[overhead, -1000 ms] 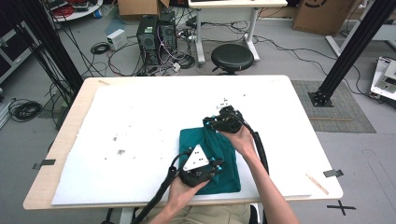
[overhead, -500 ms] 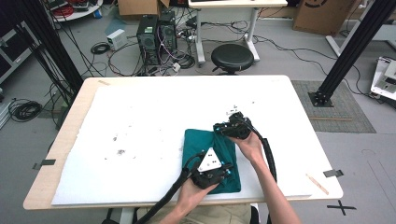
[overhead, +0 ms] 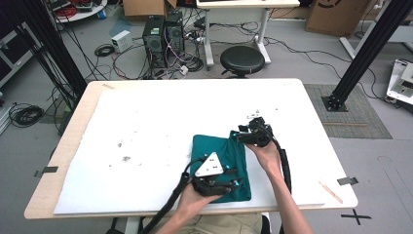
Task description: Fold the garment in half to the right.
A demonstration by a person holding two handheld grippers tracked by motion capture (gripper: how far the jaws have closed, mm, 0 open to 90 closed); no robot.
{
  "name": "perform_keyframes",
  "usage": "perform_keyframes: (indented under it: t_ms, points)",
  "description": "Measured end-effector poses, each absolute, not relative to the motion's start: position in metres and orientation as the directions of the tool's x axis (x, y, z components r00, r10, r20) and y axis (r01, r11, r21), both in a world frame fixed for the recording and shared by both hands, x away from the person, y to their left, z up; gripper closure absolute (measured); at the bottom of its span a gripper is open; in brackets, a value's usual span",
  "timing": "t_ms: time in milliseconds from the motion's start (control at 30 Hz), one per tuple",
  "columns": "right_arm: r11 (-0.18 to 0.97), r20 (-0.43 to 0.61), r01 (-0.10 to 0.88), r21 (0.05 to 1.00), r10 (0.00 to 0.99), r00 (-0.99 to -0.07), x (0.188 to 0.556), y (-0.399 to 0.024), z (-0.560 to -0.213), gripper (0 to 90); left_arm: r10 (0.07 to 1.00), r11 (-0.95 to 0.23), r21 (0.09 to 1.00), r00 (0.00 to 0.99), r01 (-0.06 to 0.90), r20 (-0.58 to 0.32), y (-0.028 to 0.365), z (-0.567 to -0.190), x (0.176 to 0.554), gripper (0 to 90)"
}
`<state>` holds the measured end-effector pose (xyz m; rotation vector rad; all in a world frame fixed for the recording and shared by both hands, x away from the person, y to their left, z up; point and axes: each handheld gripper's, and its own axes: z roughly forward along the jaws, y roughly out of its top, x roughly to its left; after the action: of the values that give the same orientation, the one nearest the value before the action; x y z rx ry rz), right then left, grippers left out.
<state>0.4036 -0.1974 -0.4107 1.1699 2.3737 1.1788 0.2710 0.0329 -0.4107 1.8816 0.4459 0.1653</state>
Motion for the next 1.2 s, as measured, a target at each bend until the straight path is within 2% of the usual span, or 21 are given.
perform_keyframes:
  t_ms: [133, 300, 500, 633, 800, 967, 1033, 1133, 1200]
  points:
    - [0.324, 0.093, 0.512, 0.796, 0.77, -0.631, 0.388, -0.204, -0.401, 56.5, 0.465, -0.259, 0.944, 0.883, 0.204, -0.064, 0.064, -0.396, 0.28, 62.5]
    - [0.329, 0.069, 0.455, 0.827, 0.745, -0.664, 0.374, -0.194, -0.392, 62.7, 0.598, -0.297, 0.938, 0.801, 0.18, 0.035, 0.091, -0.39, 0.307, 70.7]
    - [0.407, 0.045, 0.462, 0.788, 0.711, -0.702, 0.371, -0.176, -0.402, 66.9, 0.7, -0.303, 0.903, 0.714, 0.304, -0.006, 0.091, -0.418, 0.352, 78.1]
    - [0.407, 0.013, 0.507, 0.76, 0.77, -0.638, 0.372, -0.185, -0.411, 69.6, 0.728, -0.32, 0.869, 0.685, 0.378, -0.029, 0.091, -0.433, 0.365, 78.9]
    - [0.392, 0.024, 0.58, 0.714, 0.814, -0.58, 0.378, -0.202, -0.427, 70.4, 0.764, -0.356, 0.849, 0.645, 0.39, 0.024, 0.091, -0.436, 0.368, 79.9]
    - [0.424, 0.004, 0.591, 0.687, 0.81, -0.586, 0.378, -0.202, -0.431, 72.6, 0.778, -0.371, 0.837, 0.627, 0.403, 0.043, 0.091, -0.437, 0.368, 79.6]
    - [0.431, -0.001, 0.597, 0.677, 0.811, -0.585, 0.375, -0.203, -0.428, 72.6, 0.797, -0.344, 0.848, 0.603, 0.403, 0.037, 0.095, -0.433, 0.367, 76.1]
    - [0.384, 0.015, 0.56, 0.734, 0.816, -0.578, 0.366, -0.209, -0.421, 69.6, 0.772, -0.249, 0.905, 0.635, 0.344, -0.029, 0.094, -0.428, 0.366, 75.8]
    - [0.329, 0.052, 0.526, 0.784, 0.81, -0.584, 0.362, -0.209, -0.413, 69.5, 0.754, -0.217, 0.912, 0.653, 0.348, -0.07, 0.089, -0.429, 0.369, 76.3]
